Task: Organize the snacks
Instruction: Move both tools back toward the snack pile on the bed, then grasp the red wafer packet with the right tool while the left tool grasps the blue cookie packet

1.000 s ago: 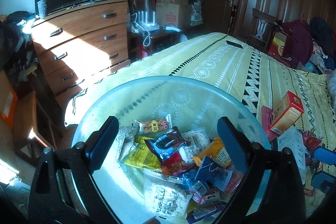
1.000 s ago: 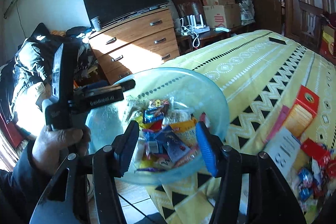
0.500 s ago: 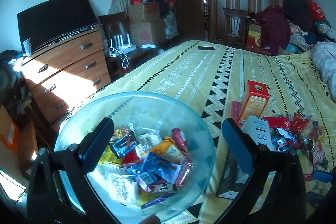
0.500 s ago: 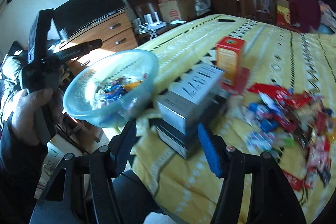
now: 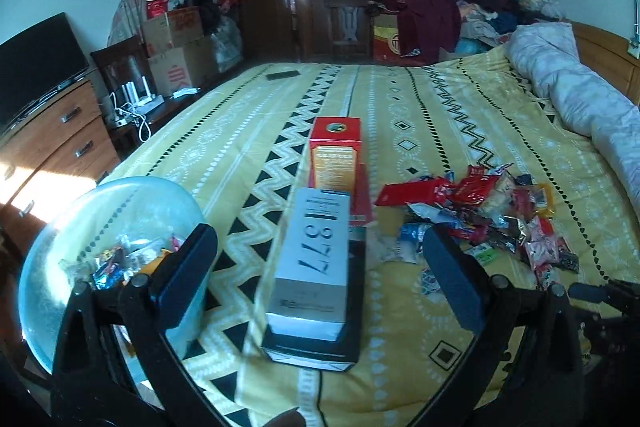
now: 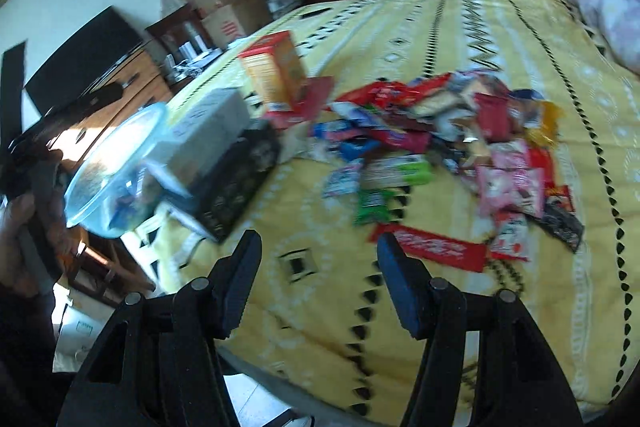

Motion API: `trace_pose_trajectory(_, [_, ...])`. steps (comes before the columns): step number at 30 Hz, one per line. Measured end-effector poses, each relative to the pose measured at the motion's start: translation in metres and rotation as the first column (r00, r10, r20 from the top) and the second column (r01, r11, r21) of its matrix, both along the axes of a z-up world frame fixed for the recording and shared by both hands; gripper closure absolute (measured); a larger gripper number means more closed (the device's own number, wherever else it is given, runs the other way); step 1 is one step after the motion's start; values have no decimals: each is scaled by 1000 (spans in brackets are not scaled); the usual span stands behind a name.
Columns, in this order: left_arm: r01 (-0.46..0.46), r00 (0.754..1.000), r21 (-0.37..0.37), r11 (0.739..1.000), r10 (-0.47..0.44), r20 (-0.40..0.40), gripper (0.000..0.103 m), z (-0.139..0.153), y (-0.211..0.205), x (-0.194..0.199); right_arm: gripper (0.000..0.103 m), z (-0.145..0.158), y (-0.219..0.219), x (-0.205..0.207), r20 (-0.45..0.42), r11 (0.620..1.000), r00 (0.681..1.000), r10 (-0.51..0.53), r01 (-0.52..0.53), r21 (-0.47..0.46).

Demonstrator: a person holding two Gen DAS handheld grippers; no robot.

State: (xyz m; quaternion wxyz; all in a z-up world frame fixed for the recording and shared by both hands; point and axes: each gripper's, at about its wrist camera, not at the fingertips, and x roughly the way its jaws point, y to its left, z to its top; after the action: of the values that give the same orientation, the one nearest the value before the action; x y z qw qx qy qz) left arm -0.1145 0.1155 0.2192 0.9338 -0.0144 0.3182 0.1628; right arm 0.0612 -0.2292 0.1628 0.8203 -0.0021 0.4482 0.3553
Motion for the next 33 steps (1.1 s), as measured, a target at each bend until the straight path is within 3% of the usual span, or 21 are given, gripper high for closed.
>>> trace_pose_trajectory(4, [22, 1000, -31, 999, -21, 8, 0, -5, -6, 11, 47, -1, -5, 56, 23, 999, 1000, -12, 13, -50])
trace_pose_trajectory(8, [1, 1000, -64, 998, 1, 26, 0, -5, 3, 15, 47, -2, 29, 122, 54, 992, 997, 61, -55, -112])
trace_pose_trajectory(13, [-21, 999, -73, 997, 24, 35, 0, -5, 15, 15, 47, -27, 100, 212, 26, 961, 986, 166, -156, -227])
trace_pose_trajectory(16, [-37, 999, -65, 997, 38, 24, 0, -9, 22, 20, 47, -48, 152, 264, -44, 941, 976, 214, -218, -259])
trace_pose_trajectory(19, [-46, 999, -77, 996, 47, 5, 0, -14, 31, 25, 47, -68, 204, 293, -65, 914, 962, 264, -271, -302])
trace_pose_trajectory(23, [-53, 999, -91, 994, 52, -16, 0, -21, 38, 28, 47, -110, 256, 314, -141, 870, 943, 301, -333, -364])
trace_pose_trajectory(25, [-55, 998, -108, 993, 52, -25, 0, -24, 40, 29, 38, -135, 269, 316, -185, 846, 931, 314, -363, -390])
trace_pose_trajectory(28, [-45, 999, -126, 991, 43, -20, 0, -23, 39, 26, 35, -145, 265, 311, -314, 859, 902, 297, -397, -325])
trace_pose_trajectory(29, [-41, 999, -130, 991, 40, -14, 0, -21, 38, 24, 35, -145, 262, 299, -336, 833, 881, 333, -442, -333])
trace_pose_trajectory(31, [-31, 1000, -144, 989, 31, -5, 0, -19, 37, 21, 35, -151, 251, 260, -331, 711, 848, 414, -528, -464])
trace_pose_trajectory(33, [-19, 1000, -151, 988, 19, 2, 0, -17, 34, 18, 35, -150, 228, 236, -353, 680, 828, 435, -559, -475])
